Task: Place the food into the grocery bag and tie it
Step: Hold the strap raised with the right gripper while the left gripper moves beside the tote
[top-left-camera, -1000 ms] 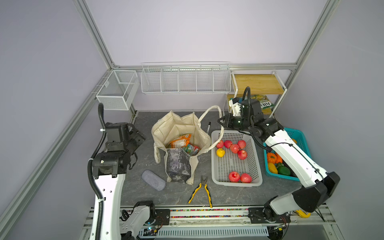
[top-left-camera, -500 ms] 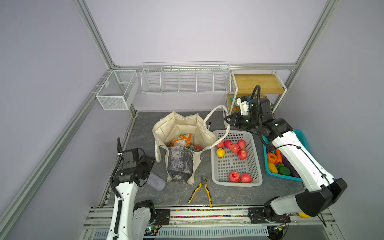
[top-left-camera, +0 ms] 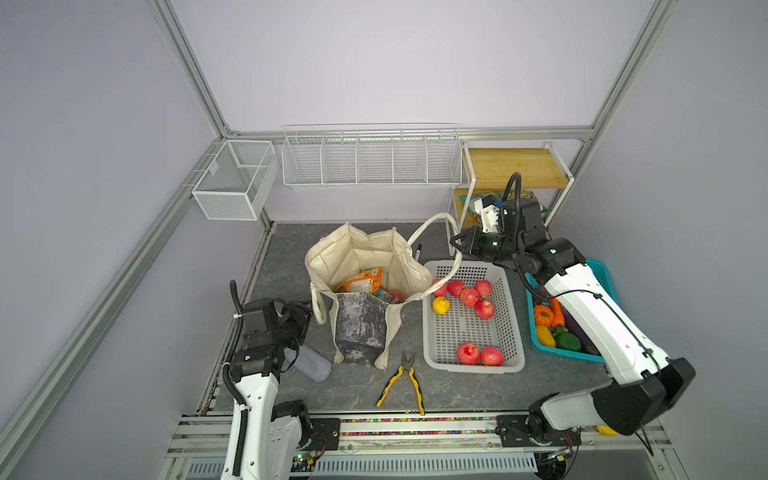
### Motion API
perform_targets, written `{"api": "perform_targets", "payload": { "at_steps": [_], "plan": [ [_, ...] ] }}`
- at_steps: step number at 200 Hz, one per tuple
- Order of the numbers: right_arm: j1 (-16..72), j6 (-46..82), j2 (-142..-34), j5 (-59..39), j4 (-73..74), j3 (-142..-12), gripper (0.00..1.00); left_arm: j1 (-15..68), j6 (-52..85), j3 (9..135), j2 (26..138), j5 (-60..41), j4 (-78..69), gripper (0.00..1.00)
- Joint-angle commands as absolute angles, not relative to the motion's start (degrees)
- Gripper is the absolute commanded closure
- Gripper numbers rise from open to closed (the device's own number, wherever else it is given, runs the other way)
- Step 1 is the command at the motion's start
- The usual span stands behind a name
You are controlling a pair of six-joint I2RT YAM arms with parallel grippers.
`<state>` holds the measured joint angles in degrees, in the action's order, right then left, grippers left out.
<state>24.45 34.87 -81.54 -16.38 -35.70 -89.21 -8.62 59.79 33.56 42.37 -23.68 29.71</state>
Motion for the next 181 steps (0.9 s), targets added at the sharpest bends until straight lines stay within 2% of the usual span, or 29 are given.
{"api": "perform_targets", "payload": {
  "at_steps": [1, 57, 107, 132, 181],
  "plan": [
    [23.8, 33.9, -79.3, -16.9, -35.4, -88.3, 0.93, -8.7, 61.7, 33.0, 44.5, -27.8, 23.1, 0.37],
    [23.8, 34.2, -79.6, -17.5, -35.1, -87.8, 0.93, -8.1, 58.4, 33.1, 51.1, -34.5, 22.0, 0.42],
    [23.8, 34.3, -79.8, -17.8, -35.1, -87.7, 0.93, -8.2, 51.8, 37.5, 57.6, -34.3, 26.6, 0.48],
    [23.8, 34.3, -79.5, -17.7, -35.2, -87.6, 0.93, -8.2, 49.8, 39.8, 60.1, -33.8, 28.8, 0.56],
    [23.7, 34.2, -78.9, -17.3, -35.3, -87.4, 0.93, -8.2, 49.1, 42.3, 59.2, -29.9, 31.9, 0.80]
  ]
}}
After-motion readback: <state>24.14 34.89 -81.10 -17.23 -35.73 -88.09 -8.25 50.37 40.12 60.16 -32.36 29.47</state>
